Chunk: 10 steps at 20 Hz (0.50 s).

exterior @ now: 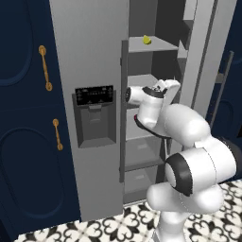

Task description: Grab a lemon wedge from the fridge and one ice cube from the ice bowl, and put them in the glass of lemonade.

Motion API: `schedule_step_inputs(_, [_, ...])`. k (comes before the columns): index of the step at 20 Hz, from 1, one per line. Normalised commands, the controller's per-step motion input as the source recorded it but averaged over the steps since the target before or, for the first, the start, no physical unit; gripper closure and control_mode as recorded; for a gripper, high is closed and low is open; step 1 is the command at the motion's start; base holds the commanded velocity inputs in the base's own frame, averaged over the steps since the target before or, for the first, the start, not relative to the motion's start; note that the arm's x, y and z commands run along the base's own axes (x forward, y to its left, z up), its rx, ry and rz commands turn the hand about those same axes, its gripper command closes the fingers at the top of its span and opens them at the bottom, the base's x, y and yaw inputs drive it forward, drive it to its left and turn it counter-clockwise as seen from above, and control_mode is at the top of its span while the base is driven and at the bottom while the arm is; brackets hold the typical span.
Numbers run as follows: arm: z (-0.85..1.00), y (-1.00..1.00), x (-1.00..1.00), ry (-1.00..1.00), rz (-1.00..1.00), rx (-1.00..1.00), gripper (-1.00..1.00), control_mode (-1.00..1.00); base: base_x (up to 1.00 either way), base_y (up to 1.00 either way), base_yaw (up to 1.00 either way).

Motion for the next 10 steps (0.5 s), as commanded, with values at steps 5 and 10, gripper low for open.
schedule_step_inputs(5, [0.00, -0.89, -0.15, 0.00, -0.08, 0.00, -1.00, -1.00, 0.00, 0.00, 0.00])
schedule_step_inputs(10, [0.00, -1.00, -0.16, 0.00, -0.10, 0.00, -1.00, -1.00, 0.00, 0.00, 0.00])
